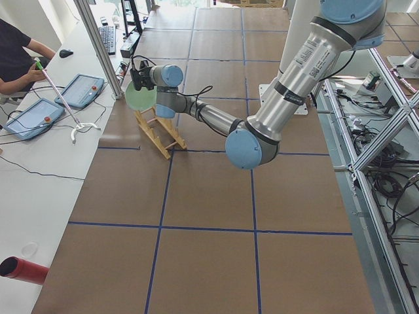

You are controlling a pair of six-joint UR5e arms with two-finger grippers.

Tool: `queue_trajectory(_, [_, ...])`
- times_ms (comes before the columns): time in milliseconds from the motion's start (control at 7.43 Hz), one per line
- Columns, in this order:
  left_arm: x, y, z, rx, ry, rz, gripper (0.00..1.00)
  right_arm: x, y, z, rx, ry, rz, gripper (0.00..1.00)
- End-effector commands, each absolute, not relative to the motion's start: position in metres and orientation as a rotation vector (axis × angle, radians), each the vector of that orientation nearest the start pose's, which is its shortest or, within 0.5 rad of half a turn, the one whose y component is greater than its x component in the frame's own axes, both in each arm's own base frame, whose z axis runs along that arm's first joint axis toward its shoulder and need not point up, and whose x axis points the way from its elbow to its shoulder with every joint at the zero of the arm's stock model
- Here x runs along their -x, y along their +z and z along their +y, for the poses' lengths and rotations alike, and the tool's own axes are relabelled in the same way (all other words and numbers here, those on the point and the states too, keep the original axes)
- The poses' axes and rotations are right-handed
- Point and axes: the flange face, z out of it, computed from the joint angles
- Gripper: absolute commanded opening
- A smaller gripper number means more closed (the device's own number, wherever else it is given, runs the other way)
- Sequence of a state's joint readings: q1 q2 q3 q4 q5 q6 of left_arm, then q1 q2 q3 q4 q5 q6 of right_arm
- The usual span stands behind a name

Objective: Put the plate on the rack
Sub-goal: 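Lower the upright plate into the rack slots with the left gripper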

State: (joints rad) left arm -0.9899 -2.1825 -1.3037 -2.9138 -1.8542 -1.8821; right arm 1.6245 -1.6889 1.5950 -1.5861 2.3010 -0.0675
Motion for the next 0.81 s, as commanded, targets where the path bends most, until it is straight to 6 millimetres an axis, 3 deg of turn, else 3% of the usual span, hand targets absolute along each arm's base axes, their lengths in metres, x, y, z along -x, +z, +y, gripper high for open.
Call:
queue_trajectory(0, [-0.301, 0.282, -0.646, -0.365, -0.733, 1.686, 0.0, -0.09, 0.706, -0.427, 0.06, 0.027, -0.734, 1.0])
queue_trajectory(673, [-0.328, 0.285, -0.64, -0.394, -0.725, 1.668, 0.0, -0.09, 0.706, -0.427, 0.06, 0.027, -0.734, 1.0])
